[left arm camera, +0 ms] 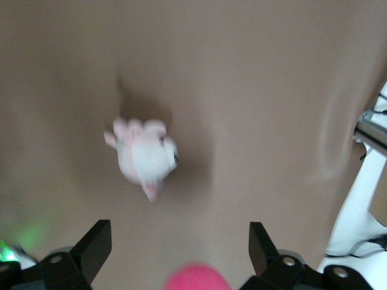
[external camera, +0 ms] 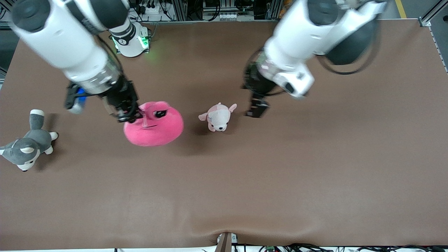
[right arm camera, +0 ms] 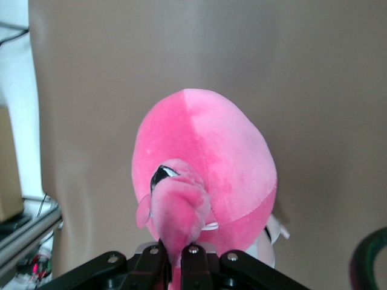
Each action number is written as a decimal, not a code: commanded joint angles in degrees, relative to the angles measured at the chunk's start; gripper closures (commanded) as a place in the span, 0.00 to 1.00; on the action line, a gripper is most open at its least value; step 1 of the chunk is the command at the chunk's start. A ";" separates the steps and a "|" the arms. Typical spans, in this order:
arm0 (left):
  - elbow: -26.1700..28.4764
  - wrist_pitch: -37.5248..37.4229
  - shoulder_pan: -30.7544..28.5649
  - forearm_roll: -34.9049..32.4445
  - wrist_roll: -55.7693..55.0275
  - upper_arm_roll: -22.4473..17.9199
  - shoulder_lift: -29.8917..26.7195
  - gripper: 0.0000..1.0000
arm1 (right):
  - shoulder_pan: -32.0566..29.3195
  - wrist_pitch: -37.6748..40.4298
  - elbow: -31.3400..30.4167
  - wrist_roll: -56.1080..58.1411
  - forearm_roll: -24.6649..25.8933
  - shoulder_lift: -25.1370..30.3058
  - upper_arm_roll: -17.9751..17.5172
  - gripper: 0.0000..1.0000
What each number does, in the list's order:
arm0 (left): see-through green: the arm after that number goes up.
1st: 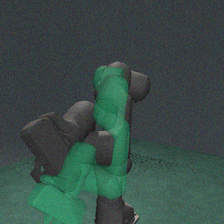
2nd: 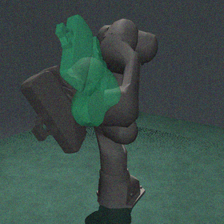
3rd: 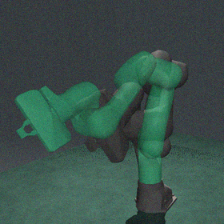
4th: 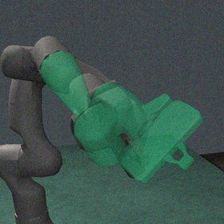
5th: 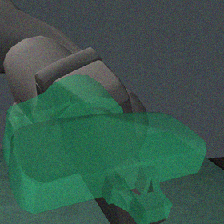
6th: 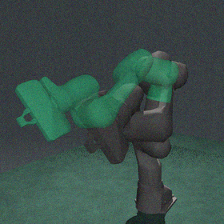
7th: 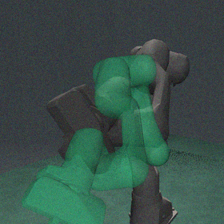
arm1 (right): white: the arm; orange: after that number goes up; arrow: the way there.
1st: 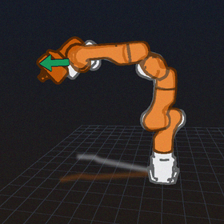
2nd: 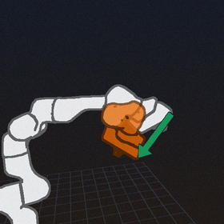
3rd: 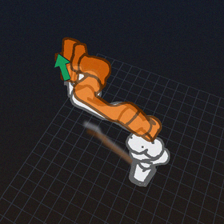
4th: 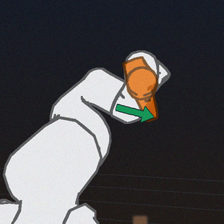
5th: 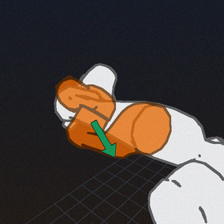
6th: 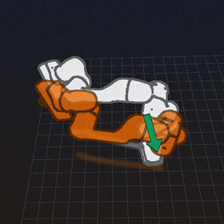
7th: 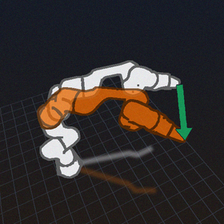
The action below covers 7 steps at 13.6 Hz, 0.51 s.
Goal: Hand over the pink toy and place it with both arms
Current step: 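Lower the pink toy beside the grey cat and open the right gripper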
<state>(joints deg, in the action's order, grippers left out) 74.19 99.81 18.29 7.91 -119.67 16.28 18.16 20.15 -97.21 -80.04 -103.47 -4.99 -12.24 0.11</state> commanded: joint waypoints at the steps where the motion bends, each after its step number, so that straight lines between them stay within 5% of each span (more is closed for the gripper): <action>1: 0.43 -7.51 -7.45 -2.97 18.97 0.24 -2.86 0.00 | -6.76 7.70 -0.90 11.22 0.07 -0.50 -0.90 1.00; 7: 0.60 -14.46 -15.64 -9.76 43.34 0.33 -4.09 0.00 | -22.87 5.55 -6.80 35.60 -8.72 -10.69 -0.73 1.00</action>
<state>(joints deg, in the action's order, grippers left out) 74.22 87.67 4.83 -0.57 -81.96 16.10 15.63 -0.74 -91.12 -87.57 -70.98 -12.23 -19.99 0.52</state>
